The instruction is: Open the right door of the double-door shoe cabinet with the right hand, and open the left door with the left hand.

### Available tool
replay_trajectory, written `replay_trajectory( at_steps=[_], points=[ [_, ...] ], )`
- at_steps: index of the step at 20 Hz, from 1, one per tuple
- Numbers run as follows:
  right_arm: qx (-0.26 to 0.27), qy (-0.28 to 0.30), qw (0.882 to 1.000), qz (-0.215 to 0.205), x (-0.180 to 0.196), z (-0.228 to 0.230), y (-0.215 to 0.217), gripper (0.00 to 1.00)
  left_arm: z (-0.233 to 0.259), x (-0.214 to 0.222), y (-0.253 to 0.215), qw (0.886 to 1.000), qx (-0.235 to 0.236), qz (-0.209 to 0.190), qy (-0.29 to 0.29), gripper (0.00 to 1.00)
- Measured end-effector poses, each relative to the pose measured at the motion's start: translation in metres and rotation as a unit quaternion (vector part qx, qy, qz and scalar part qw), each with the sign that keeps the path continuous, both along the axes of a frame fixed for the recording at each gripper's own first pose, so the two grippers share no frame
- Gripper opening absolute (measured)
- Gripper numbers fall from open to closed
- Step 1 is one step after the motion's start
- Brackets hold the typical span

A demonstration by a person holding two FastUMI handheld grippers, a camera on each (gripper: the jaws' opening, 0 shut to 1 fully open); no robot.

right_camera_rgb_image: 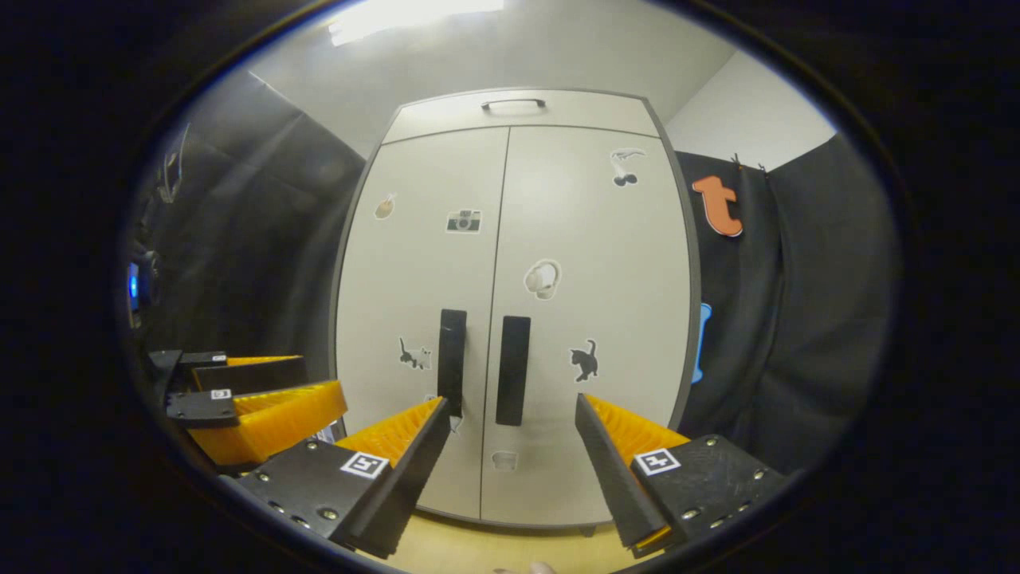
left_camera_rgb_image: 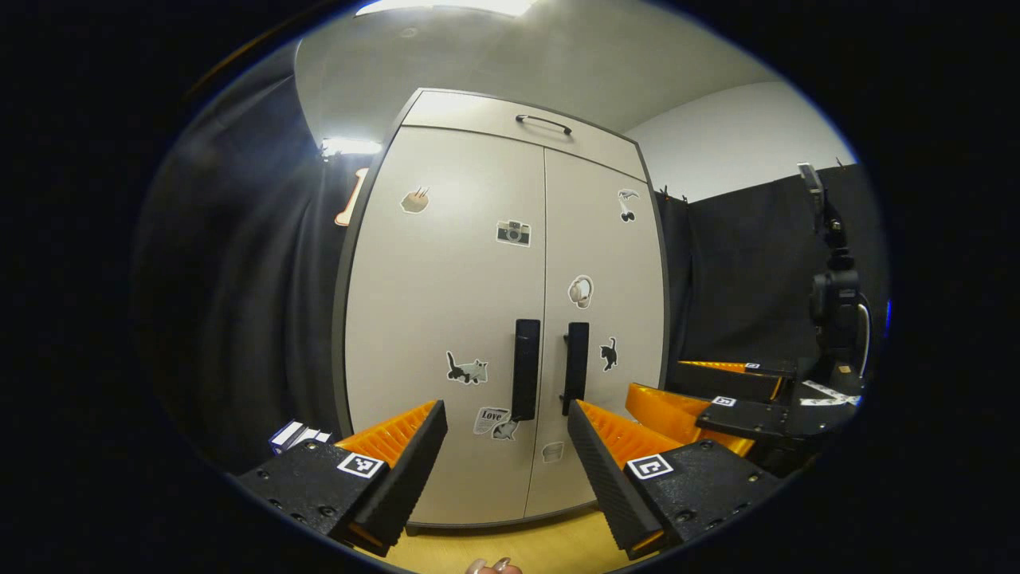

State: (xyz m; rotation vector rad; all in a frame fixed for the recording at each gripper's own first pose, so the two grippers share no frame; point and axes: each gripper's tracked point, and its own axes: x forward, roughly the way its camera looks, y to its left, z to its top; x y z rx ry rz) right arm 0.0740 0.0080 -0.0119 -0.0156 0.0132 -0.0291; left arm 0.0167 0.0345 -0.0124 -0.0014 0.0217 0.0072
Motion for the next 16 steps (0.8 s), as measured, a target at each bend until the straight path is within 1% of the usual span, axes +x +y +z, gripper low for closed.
replay_trajectory(
  at_steps=[1,2,3,7,8,9,12,13,15,16],
  points=[
    [-0.001,0.0,1.0,-0.002,0.008,-0.001,-0.001,0.96,0.0,-0.001,0.002,1.0,0.002,0.001,0.001,0.95],
    [-0.003,-0.001,1.0,-0.006,0.016,-0.001,-0.002,0.96,-0.001,-0.002,0.003,1.0,0.003,0.002,0.001,0.91],
    [-0.004,-0.003,1.0,-0.009,0.024,-0.001,-0.003,0.96,0.0,-0.002,0.004,1.0,0.003,0.003,0.001,0.95],
    [-0.007,-0.013,1.0,-0.023,0.058,-0.006,-0.003,0.96,-0.003,-0.003,0.007,1.0,-0.002,0.001,0.004,0.95],
    [-0.009,-0.013,1.0,-0.026,0.067,-0.007,-0.003,0.96,-0.004,-0.002,0.008,1.0,-0.002,0.001,0.006,0.91],
    [-0.012,-0.014,0.999,-0.029,0.076,-0.009,-0.002,0.96,-0.005,-0.002,0.009,1.0,-0.002,0.0,0.007,0.95],
    [-0.016,-0.009,0.999,-0.043,0.098,-0.017,-0.001,0.96,-0.013,0.0,0.01,1.0,-0.009,-0.004,0.019,0.95],
    [-0.014,-0.008,0.999,-0.048,0.104,-0.02,-0.002,0.93,-0.014,0.0,0.01,1.0,-0.013,-0.006,0.021,0.95],
    [-0.009,-0.007,0.998,-0.055,0.113,-0.023,-0.002,0.92,-0.015,0.0,0.014,1.0,-0.015,-0.005,0.022,0.95],
    [-0.009,-0.007,0.998,-0.061,0.116,-0.023,-0.003,0.84,-0.016,0.001,0.016,1.0,-0.015,-0.004,0.022,0.95]
  ],
)
